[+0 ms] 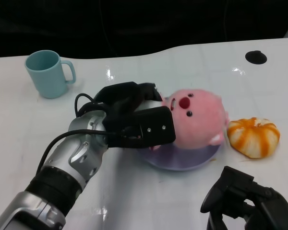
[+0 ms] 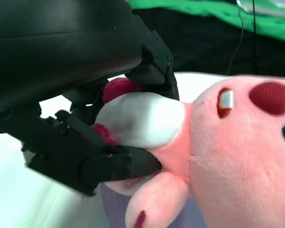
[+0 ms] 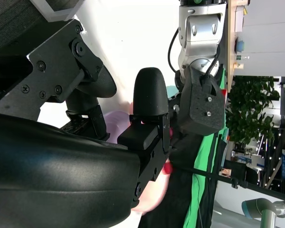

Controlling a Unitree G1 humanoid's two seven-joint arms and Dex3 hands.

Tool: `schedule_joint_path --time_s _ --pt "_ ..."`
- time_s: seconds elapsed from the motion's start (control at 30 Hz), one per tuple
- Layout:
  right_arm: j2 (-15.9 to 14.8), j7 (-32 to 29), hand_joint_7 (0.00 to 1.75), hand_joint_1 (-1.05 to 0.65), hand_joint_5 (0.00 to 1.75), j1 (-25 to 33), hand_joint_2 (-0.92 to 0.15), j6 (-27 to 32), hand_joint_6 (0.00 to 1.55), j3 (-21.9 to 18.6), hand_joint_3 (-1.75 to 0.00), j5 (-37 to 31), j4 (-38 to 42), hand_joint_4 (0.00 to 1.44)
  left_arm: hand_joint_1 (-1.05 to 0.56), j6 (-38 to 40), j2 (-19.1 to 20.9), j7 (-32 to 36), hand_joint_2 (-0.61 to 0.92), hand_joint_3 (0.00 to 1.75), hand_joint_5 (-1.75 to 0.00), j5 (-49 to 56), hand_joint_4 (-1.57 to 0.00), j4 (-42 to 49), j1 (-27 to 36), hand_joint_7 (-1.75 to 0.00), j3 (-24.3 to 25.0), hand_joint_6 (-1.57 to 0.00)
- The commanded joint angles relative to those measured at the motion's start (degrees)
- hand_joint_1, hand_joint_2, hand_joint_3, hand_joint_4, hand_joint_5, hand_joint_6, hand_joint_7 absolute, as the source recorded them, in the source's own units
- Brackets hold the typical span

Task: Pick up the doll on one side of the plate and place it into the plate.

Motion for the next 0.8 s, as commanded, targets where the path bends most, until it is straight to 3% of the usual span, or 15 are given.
schedule_joint_path --time_s 0.03,0.13,0.23,0.43,0.8 --pt "-0.1 -0.3 1.47 0.02 1.75 0.2 -0.41 0.6 0.62 -0.2 -1.39 0.2 -0.8 0.66 -0.55 1.0 1.7 -3.6 0.92 0.23 -0.51 1.2 -0.38 -2.2 -0.9 -0.01 -1.5 -0.48" --pt "-0.4 -0.2 1.47 0.03 1.75 0.1 -0.4 0.1 0.62 -0.4 -1.4 0.0 -0.5 0.66 -0.74 1.0 3.2 -6.1 0.92 0.31 -0.26 2.8 -0.11 -4.3 -0.6 0.0 -3.0 -0.21" --pt "-0.5 -0.1 1.47 0.02 1.75 0.0 -0.4 -0.2 0.62 -0.7 -1.41 0.1 -0.2 0.66 -0.9 1.0 4.8 -7.9 0.92 0.42 -0.05 4.4 -0.01 -6.3 -0.3 0.0 -4.3 -0.04" --pt "-0.5 0.2 1.47 0.03 1.75 -0.1 -0.4 -0.3 0.62 -1.1 -1.42 0.6 -0.2 0.66 -1.03 0.5 7.3 -9.1 0.92 0.53 0.0 5.0 0.0 -11.1 1.2 0.0 -4.4 0.0" --pt "-0.6 0.3 1.47 0.03 1.75 -0.2 -0.41 -0.1 0.62 -1.2 -1.4 0.4 -0.2 0.66 -1.04 -1.2 12.4 -13.1 0.92 0.56 0.0 2.2 -0.01 -22.0 5.7 0.0 -1.0 -0.01"
